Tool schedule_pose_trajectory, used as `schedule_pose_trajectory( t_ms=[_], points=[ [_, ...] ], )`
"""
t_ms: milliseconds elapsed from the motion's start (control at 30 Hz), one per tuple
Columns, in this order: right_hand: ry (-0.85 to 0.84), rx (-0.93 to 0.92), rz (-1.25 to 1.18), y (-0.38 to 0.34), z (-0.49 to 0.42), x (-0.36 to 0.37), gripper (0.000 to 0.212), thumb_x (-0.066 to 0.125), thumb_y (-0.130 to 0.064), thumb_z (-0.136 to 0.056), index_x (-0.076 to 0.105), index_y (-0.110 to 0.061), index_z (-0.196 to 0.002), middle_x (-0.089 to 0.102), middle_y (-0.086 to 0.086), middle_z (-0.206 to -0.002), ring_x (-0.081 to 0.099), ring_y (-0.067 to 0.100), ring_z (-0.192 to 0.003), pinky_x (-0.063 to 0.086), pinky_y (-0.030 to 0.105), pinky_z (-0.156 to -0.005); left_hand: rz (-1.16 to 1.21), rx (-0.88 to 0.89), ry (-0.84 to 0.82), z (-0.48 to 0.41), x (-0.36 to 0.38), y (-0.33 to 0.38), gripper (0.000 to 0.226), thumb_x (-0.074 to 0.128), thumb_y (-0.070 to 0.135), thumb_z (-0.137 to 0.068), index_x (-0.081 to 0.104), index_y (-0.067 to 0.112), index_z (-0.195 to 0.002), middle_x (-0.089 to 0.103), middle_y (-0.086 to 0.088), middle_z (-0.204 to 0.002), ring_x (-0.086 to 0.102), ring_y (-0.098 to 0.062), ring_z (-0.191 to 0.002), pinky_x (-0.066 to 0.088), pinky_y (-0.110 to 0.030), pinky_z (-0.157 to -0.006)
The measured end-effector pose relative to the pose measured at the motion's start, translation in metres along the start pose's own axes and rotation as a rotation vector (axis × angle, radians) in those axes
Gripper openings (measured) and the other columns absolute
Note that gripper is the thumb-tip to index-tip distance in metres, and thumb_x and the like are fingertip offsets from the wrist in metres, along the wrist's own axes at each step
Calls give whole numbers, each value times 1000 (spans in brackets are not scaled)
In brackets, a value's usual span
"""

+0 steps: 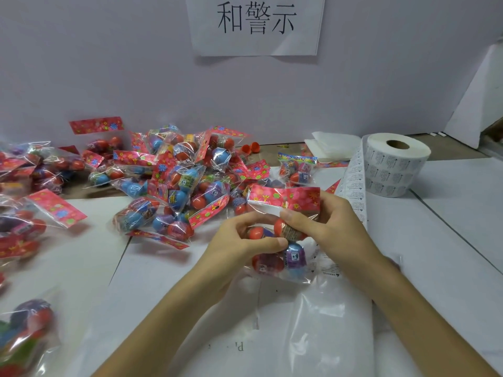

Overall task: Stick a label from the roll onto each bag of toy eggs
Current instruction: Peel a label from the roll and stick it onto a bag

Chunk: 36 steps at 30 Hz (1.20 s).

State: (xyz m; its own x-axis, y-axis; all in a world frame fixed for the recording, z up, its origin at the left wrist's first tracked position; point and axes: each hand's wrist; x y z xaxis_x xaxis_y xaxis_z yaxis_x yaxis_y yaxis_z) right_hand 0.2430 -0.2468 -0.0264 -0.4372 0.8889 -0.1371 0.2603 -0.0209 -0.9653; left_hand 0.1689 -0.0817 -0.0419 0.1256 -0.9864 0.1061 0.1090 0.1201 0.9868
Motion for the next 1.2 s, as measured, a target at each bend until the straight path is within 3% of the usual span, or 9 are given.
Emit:
schedule_pose_trajectory(
  t_ms=[133,333,467,567,667,767,867,1000,1200],
  points=[
    [34,15,-13,-1,0,-2,30,77,-42,-71,75,-27,-97,78,-4,-95,75,15,-92,57,34,-85,20,9,-6,1,3,-1,46,88,21,-68,74,18,-113,78,-14,-102,77,-31,-95,63,-43,-81],
    [24,13,-8,-1,0,-1,21,82,-19,-82,72,-22,-100,77,3,-92,74,22,-91,60,42,-83,-33,-3,3,3,1,1,51,91,42,-69,73,15,-108,78,-13,-97,77,-26,-91,64,-43,-78],
    [39,-19,-10,-1,-1,-1,29,79,-4,-82,70,-23,-101,76,-2,-91,71,15,-87,56,29,-79,-22,0,-6,5,5,3,41,81,45,-76,76,17,-105,78,-7,-93,74,-14,-82,59,-26,-64],
    [24,-40,-2,-2,0,-1,36,79,1,-80,70,-30,-96,74,-8,-88,68,11,-82,58,25,-78,-54,-8,-11,5,6,4,33,76,51,-77,78,23,-95,79,-5,-93,76,-18,-85,61,-30,-66],
    [28,-39,7,-2,1,-2,39,80,1,-79,70,-31,-100,73,2,-98,69,23,-87,61,30,-76,-59,-9,-22,5,6,5,21,71,50,-82,77,30,-77,75,6,-80,73,-12,-74,58,-26,-63],
    [13,-32,16,-2,1,-2,41,81,1,-80,70,-31,-103,73,6,-103,70,28,-92,63,37,-75,-42,-16,-14,4,5,3,18,72,42,-87,79,26,-84,78,-1,-91,76,-17,-85,60,-28,-70],
    [7,-22,37,-2,2,-3,40,82,-2,-79,71,-27,-108,74,8,-100,71,28,-93,63,42,-77,-9,7,17,4,4,2,15,72,26,-92,81,17,-84,78,-3,-86,75,-13,-78,57,-20,-65],
    [18,-42,47,-3,1,-2,40,83,-2,-78,71,-27,-107,76,2,-97,74,19,-90,63,34,-76,42,23,31,3,5,0,19,72,21,-92,82,5,-97,79,-15,-97,77,-22,-86,59,-24,-70],
    [29,-58,34,-5,2,-2,36,84,-5,-78,69,-30,-100,76,0,-90,72,17,-83,62,30,-67,69,50,26,1,4,1,25,69,29,-92,82,10,-101,78,-13,-104,75,-23,-96,62,-31,-81]
  ],
)
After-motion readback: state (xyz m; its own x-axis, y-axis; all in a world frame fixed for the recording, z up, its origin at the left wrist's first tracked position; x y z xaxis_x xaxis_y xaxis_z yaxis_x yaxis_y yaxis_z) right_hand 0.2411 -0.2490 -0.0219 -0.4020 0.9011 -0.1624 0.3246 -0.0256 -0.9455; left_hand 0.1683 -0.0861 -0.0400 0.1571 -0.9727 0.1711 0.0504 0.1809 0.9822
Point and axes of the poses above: each hand's wrist, its own z-axis away from the middle knuckle, its own x-axis out of the palm, y = z × x
